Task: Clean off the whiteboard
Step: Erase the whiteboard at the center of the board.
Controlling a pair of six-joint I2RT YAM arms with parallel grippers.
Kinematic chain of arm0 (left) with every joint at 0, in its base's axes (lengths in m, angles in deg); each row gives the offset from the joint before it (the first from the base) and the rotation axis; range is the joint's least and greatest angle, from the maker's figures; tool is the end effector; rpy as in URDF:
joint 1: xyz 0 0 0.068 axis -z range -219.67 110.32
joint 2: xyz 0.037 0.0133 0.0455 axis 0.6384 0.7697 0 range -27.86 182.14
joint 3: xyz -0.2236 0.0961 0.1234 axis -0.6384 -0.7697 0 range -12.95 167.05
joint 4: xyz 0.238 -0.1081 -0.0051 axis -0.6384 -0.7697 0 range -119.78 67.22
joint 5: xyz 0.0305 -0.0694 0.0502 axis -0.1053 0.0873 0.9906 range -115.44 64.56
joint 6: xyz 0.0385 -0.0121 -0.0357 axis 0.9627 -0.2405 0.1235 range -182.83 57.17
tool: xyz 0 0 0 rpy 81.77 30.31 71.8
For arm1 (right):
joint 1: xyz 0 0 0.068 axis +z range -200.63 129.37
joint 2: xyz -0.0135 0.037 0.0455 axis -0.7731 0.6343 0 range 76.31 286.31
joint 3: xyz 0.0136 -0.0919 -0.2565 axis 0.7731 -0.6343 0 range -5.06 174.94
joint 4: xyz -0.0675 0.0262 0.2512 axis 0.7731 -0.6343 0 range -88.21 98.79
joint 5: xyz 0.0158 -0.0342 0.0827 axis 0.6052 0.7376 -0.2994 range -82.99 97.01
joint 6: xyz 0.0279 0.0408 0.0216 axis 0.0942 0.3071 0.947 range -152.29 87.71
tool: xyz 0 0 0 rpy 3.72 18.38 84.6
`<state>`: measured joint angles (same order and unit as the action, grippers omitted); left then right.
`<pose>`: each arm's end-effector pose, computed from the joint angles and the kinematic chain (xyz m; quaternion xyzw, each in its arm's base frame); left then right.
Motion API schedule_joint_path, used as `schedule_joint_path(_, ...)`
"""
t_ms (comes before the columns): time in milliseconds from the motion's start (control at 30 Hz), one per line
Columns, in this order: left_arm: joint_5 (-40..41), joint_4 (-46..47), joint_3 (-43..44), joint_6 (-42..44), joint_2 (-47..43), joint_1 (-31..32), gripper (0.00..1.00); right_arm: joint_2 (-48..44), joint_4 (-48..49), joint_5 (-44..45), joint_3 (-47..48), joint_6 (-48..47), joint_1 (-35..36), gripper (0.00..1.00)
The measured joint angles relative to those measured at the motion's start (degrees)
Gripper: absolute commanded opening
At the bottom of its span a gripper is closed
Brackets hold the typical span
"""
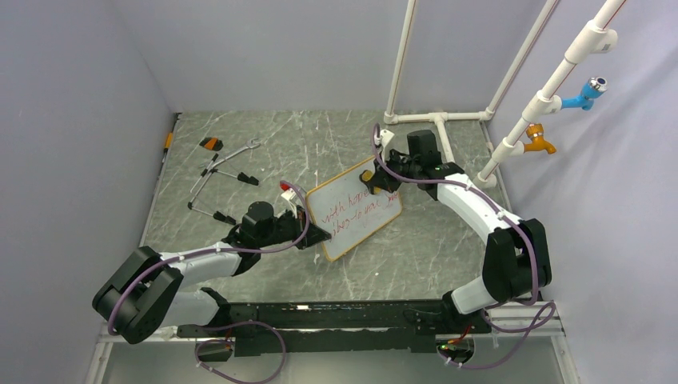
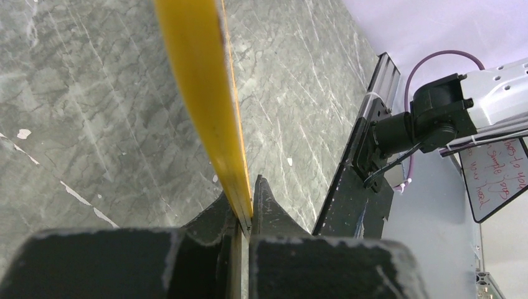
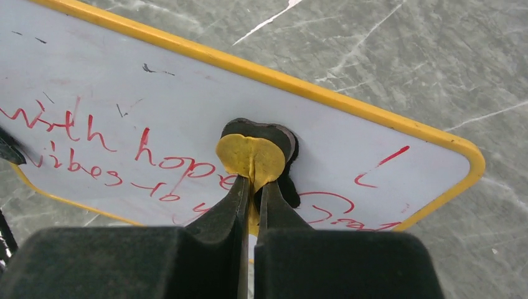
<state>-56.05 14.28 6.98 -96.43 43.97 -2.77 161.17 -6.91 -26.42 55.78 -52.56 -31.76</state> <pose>0.1787 -0.1570 0.1818 0.1829 0.7595 -0.5103 0.3595 0.3005 0.1234 0.2651 -0.4055 0.7760 0.2553 0.4100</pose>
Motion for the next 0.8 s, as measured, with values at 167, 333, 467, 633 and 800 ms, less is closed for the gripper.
schedule_joint_path(167, 0.0, 0.0, 0.0, 0.0, 0.0, 0.0, 0.00, 0.0, 0.4, 2.4, 0.0, 3.5, 0.3, 0.00)
schedule_joint_path(333, 0.0, 0.0, 0.0, -0.3, 0.0, 0.0, 0.00, -0.1, 2.5, 7.2, -0.5, 7.9, -0.6, 0.00)
schedule_joint_path(467, 0.0, 0.1, 0.0, 0.0, 0.0, 0.0, 0.00, -0.1, 2.8, 6.2, -0.5, 7.2, -1.7, 0.00)
schedule_joint_path(633, -0.6, 0.0, 0.0, 0.4, 0.0, 0.0, 0.00, 0.1, 1.2, -1.2, -0.5, 2.0, -2.6, 0.00)
schedule_joint_path(800, -0.6, -0.1, 0.0, 0.9, 0.0, 0.0, 0.00, 0.2, -0.4, -5.6, -0.5, -0.3, -1.5, 0.00)
